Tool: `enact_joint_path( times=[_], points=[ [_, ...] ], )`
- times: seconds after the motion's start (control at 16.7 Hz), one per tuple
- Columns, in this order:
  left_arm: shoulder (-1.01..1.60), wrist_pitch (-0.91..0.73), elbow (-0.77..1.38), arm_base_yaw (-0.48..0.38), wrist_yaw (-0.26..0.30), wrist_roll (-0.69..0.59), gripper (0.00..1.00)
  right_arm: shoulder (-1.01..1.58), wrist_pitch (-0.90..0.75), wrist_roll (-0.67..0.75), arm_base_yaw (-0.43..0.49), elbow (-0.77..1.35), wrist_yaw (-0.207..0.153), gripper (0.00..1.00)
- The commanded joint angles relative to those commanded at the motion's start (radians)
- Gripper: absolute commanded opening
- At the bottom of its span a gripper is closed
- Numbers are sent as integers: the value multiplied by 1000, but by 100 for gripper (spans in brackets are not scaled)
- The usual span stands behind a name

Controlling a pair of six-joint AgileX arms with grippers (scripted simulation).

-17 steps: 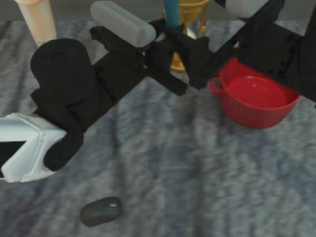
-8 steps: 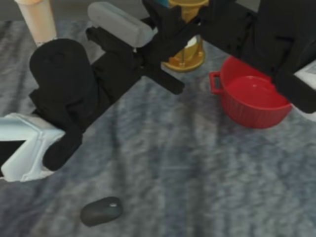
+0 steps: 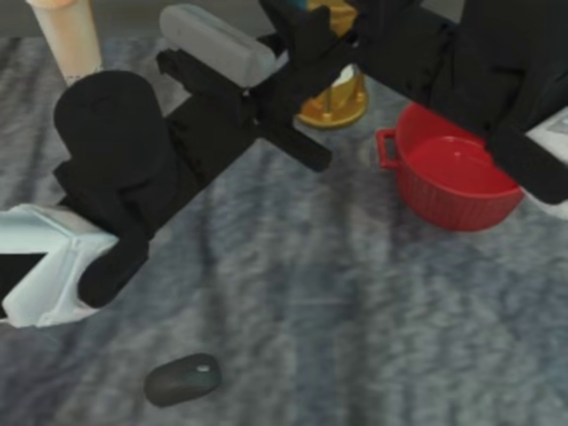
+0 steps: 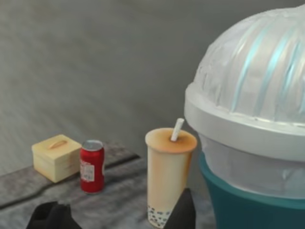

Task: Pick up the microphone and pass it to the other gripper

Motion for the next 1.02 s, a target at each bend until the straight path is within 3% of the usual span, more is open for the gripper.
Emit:
enact_joint_path(
  times=[0.36, 0.9, 1.02],
  points=[
    [0, 0, 0, 0, 0, 0, 0, 0, 0, 0, 0, 0, 0, 2],
    [0, 0, 0, 0, 0, 0, 0, 0, 0, 0, 0, 0, 0, 0],
    [0, 0, 0, 0, 0, 0, 15, 0, 0, 0, 0, 0, 0, 0]
  ],
)
